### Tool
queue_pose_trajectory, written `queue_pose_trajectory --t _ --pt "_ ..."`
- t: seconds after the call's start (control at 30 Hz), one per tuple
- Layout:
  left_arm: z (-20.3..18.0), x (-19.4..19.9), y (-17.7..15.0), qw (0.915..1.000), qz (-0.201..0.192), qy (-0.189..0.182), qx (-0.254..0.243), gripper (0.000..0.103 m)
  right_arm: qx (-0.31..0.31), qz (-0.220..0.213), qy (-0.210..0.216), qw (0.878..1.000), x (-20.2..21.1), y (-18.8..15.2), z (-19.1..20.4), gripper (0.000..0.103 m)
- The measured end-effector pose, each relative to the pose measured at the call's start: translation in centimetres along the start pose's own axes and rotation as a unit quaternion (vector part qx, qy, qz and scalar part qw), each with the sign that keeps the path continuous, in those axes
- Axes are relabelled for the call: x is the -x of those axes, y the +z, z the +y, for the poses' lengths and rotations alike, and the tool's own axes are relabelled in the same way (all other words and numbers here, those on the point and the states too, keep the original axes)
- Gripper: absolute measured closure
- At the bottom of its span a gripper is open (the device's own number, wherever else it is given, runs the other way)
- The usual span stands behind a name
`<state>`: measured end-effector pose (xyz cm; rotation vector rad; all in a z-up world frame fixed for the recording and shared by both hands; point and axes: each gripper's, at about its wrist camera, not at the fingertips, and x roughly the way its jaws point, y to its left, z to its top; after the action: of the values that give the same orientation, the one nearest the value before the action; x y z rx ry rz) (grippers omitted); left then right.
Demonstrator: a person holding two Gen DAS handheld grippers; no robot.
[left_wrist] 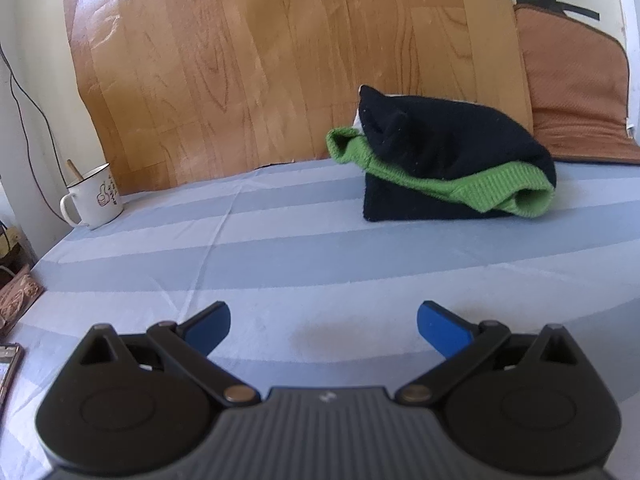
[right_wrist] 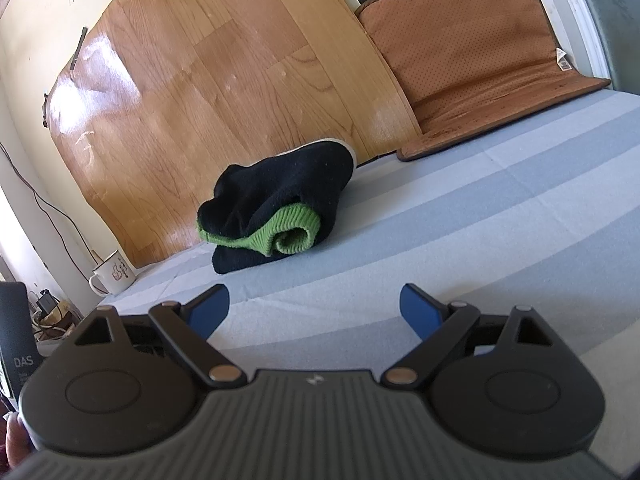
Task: Fold small clothes
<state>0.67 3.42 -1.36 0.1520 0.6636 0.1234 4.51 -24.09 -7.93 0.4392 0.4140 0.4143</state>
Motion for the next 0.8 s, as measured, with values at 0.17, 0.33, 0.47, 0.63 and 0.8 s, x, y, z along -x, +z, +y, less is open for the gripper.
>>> queue_pose_trajectory --t 0.17,0.33,0.47,0.63,0.8 --pt "0.01 0.01 -0.07 1.0000 0.002 -0.001 -0.001 0.000 0.000 0.000 0.000 1.000 0.00 0.01 0.00 0.009" --pt "0.06 -0.10 -0.10 1.0000 0.007 -0.003 -0.002 0.000 0.000 0.000 0.000 1.000 0.01 0.03 -0.01 0.009" --pt "-0.06 -0.12 -0.14 0.9999 0.009 -0.004 -0.005 0.000 0.000 0.001 0.000 1.000 0.01 0.02 0.00 0.009" --pt "-0.25 -0.21 -0.24 0.9999 0.011 -0.004 -0.010 0.000 0.000 0.001 0.000 1.000 0.02 0.08 -0.06 0.009" --pt "-0.25 -0.28 -0.19 0.9998 0.015 -0.003 -0.009 0.000 0.000 0.001 0.000 1.000 0.02 0.09 -0.06 0.009"
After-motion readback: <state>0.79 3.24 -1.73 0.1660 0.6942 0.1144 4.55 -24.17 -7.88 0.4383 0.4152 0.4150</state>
